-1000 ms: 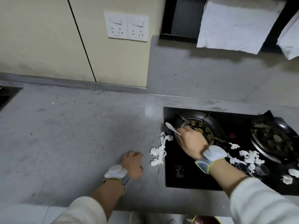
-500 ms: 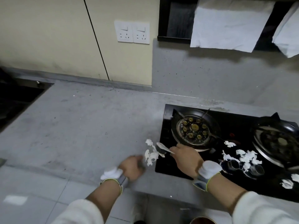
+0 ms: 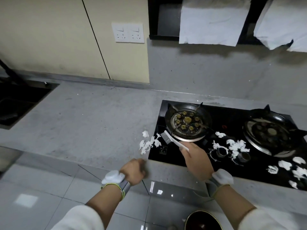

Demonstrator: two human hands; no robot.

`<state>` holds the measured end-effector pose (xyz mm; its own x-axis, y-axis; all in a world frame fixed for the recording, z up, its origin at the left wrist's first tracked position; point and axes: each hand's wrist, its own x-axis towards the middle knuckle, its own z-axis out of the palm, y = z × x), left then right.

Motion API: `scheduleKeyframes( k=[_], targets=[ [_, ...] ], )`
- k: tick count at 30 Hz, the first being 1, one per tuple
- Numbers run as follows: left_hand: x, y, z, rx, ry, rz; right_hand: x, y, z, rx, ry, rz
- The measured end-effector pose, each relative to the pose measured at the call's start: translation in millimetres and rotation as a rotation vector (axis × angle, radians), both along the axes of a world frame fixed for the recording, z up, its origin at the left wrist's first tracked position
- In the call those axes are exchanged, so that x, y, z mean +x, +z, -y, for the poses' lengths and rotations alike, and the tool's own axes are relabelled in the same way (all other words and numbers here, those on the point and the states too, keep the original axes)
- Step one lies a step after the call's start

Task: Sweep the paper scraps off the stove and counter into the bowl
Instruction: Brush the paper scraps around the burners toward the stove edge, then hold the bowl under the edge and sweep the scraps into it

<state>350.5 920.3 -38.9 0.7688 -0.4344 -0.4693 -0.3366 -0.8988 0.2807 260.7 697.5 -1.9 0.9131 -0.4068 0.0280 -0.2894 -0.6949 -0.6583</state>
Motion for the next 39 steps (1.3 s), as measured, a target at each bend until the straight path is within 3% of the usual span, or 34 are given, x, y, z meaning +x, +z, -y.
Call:
scheduleKeyframes(
  k=[5,9,14,16,20,22,24,30,34,39],
  targets=[
    [-15.7,-7.6,10.2,-0.022,-0.095,-0.033,-39.5,-29.0,11.4,-0.101,0.001,-0.275],
    [-26.7,-12.6,35.3,-0.088,-0.170,-0.050,-65.9,-22.2,19.5,-0.070,-0.094,-0.133],
    [-65.7,-14.0,73.7,-0.123,-0.247,-0.083,-105.7,-22.2,39.3,-0.163,-0.125,-0.285],
    [-78.7,-13.5,91.1,-0.136,-0.278,-0.074,-120.6,-19.0,49.6,-0.004,-0.229,-0.243],
    [-102.4,-11.4,130.5,-0.118,-0.305,-0.059,-147.9,-7.5,85.5,0.807,-0.579,0.083],
    [-112.2,-12.8,150.9,-0.100,-0.296,-0.059,-160.7,-1.2,113.1,1.162,-0.663,0.173],
    [-123.2,-15.5,177.7,-0.090,-0.271,-0.060,-173.9,1.0,148.4,1.371,-0.621,0.219],
    [-167.7,-26.0,249.3,-0.111,-0.100,-0.029,-193.8,-19.4,226.2,1.395,-0.226,-0.119],
    [-207.7,-33.5,289.3,-0.041,-0.093,-0.064,-204.0,-34.7,277.5,1.322,-0.225,-0.313],
    [-243.9,-27.1,290.0,0.086,-0.065,-0.103,-225.0,-46.3,303.4,1.303,-0.253,-0.387]
  ],
)
